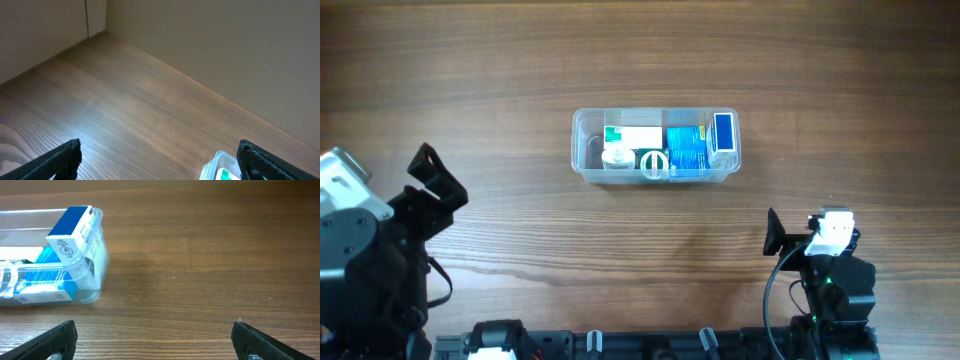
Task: Pack container
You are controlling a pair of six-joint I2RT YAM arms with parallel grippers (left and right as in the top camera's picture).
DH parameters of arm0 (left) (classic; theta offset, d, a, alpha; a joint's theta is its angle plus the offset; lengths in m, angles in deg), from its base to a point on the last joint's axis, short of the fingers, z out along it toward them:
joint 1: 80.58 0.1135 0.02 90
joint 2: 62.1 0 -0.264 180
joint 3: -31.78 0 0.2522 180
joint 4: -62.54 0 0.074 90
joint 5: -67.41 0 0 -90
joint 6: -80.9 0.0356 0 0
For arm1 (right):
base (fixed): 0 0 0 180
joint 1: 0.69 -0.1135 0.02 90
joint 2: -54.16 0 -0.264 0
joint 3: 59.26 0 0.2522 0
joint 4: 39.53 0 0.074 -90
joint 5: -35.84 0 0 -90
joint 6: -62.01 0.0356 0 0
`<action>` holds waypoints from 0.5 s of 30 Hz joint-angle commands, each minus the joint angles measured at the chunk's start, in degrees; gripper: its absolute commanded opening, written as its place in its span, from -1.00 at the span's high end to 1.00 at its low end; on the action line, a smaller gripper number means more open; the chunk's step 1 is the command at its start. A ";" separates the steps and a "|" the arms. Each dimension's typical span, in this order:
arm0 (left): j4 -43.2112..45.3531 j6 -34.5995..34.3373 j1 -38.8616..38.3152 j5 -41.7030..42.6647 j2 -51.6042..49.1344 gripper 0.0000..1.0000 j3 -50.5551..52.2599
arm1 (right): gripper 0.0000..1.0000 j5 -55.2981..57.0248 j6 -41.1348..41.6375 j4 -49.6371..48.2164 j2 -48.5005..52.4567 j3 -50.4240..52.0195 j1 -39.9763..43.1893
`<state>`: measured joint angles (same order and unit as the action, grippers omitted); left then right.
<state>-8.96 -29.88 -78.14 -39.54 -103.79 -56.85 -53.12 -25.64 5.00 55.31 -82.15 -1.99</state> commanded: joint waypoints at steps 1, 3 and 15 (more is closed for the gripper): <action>0.00 -0.68 1.16 -1.16 2.78 -0.99 5.55 | -1.00 -1.14 0.81 -0.28 -0.94 0.28 0.31; 0.15 -0.66 1.90 -1.16 4.39 -1.00 8.61 | -1.00 -1.14 0.81 -0.28 -0.94 0.28 0.31; 11.56 2.51 4.24 7.54 18.64 -1.00 33.07 | -1.00 -1.14 0.81 -0.28 -0.94 0.28 0.31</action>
<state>-0.15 -29.46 -74.31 -36.37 -88.93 -29.12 -53.12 -25.64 5.02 55.26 -82.04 -1.97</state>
